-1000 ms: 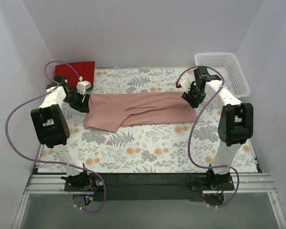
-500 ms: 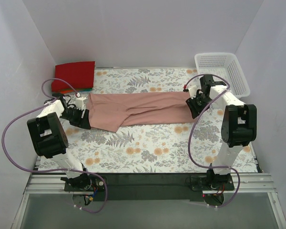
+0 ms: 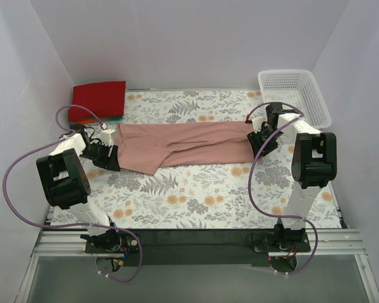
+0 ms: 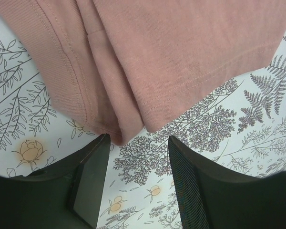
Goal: Fold and stack the t-shirts
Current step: Fold the tshirt
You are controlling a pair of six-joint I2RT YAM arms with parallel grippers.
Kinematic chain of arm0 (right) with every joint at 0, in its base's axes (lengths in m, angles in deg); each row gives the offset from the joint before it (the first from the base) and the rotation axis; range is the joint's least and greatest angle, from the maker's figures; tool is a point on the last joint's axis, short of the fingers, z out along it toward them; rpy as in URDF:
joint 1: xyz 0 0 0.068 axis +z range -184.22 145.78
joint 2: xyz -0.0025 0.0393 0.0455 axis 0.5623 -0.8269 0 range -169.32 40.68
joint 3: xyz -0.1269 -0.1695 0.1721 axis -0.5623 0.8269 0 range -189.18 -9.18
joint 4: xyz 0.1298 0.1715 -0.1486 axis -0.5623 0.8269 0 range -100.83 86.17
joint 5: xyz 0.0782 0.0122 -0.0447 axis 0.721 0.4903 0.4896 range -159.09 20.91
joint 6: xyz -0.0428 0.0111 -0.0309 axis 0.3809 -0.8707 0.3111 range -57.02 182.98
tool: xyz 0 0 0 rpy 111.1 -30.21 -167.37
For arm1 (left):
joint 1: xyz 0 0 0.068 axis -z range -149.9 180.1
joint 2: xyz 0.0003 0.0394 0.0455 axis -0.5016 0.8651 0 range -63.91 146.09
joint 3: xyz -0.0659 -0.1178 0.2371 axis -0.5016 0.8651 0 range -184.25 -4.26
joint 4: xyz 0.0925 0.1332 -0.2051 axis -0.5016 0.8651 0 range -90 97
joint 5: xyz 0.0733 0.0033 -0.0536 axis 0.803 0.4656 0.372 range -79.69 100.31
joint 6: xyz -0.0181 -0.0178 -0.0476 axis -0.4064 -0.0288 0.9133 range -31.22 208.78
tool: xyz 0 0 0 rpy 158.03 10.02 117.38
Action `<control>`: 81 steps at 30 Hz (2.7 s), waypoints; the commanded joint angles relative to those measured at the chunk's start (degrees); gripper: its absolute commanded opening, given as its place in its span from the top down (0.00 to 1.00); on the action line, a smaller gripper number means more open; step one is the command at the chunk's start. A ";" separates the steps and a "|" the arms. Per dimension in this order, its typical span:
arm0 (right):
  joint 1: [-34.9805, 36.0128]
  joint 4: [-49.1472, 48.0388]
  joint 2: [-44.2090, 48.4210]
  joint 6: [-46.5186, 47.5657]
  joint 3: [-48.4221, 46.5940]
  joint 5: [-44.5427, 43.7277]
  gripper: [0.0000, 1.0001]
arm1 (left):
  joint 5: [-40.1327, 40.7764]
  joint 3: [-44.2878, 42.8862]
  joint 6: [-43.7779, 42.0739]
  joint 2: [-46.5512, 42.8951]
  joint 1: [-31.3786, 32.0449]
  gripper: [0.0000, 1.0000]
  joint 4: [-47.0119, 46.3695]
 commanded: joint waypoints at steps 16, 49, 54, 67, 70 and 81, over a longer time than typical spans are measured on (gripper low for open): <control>-1.29 1.05 -3.62 -4.34 -6.03 4.56 0.54 | -4.14 -4.25 0.08 2.18 -0.02 0.50 0.16; -2.34 3.51 -1.78 -5.23 -6.47 2.01 0.99 | -4.40 -4.78 -0.71 2.89 -0.02 0.94 1.47; -2.87 3.77 -0.46 -4.35 -5.41 0.96 0.99 | -4.14 -5.22 -1.33 1.75 -0.02 1.00 2.53; -4.80 3.95 1.03 -3.03 -2.25 -0.01 0.99 | -2.56 -4.87 -2.65 0.60 -0.99 1.00 4.11; -4.89 3.69 1.39 -2.41 -1.37 -0.19 0.99 | -2.12 -4.61 -3.00 0.42 -1.52 1.00 4.29; -4.89 3.60 -3.36 -3.20 -4.27 1.92 0.88 | -1.41 -1.35 -2.47 1.31 -1.43 0.89 2.36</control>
